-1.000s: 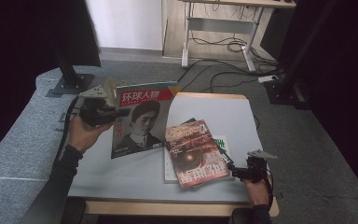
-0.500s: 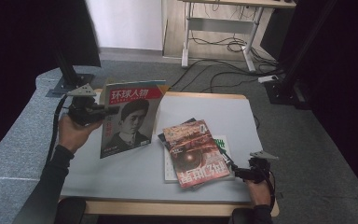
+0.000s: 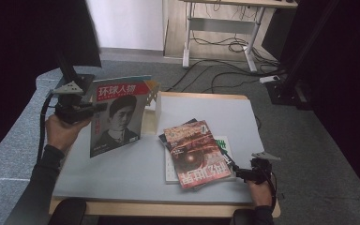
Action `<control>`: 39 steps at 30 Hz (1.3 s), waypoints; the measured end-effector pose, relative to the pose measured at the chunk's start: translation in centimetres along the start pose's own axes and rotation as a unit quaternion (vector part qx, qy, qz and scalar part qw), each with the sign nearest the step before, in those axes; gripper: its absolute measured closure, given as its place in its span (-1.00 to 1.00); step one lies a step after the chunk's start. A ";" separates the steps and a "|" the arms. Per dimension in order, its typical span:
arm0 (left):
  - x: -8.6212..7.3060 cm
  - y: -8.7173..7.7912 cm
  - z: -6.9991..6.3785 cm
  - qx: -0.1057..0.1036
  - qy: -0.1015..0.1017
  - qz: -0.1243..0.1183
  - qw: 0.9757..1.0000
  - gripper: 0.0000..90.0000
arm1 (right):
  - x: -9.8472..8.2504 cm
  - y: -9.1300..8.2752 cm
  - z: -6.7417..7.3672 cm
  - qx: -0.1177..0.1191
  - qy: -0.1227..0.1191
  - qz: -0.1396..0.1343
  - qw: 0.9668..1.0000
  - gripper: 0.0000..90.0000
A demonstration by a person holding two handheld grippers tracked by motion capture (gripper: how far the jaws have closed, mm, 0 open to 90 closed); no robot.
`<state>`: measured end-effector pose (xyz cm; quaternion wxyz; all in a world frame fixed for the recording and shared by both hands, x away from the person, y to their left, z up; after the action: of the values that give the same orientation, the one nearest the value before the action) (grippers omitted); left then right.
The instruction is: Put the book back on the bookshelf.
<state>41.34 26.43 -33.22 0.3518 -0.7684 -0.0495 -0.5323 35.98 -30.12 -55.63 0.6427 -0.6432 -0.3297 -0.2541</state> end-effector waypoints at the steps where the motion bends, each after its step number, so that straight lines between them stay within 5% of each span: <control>1: -0.1 -0.2 0.1 0.002 -0.001 -0.001 1.000 0.94 | 0.0 0.0 0.0 0.000 0.000 0.000 1.000 -1.00; 12: -0.2 -2.7 1.7 0.042 -0.016 -0.015 0.999 0.93 | 0.0 0.2 0.2 0.008 0.007 0.000 1.000 -1.00; 39: 0.3 -2.7 4.3 0.105 -0.039 -0.030 0.993 0.94 | -0.2 0.4 0.0 0.019 0.020 0.001 1.000 -1.00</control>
<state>43.57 30.90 -32.48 0.4121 -0.7459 -0.1415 -0.5038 36.16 -30.07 -56.02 0.6614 -0.6264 -0.3205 -0.2598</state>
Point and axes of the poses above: each handheld gripper's, and its own axes: y roughly forward along the jaws, x roughly out of its top, z roughly to its left, the point moved 4 cm from there along y, roughly forward along the jaws, and after that the axes turned 13 degrees about -x, right-handed, at the moved point
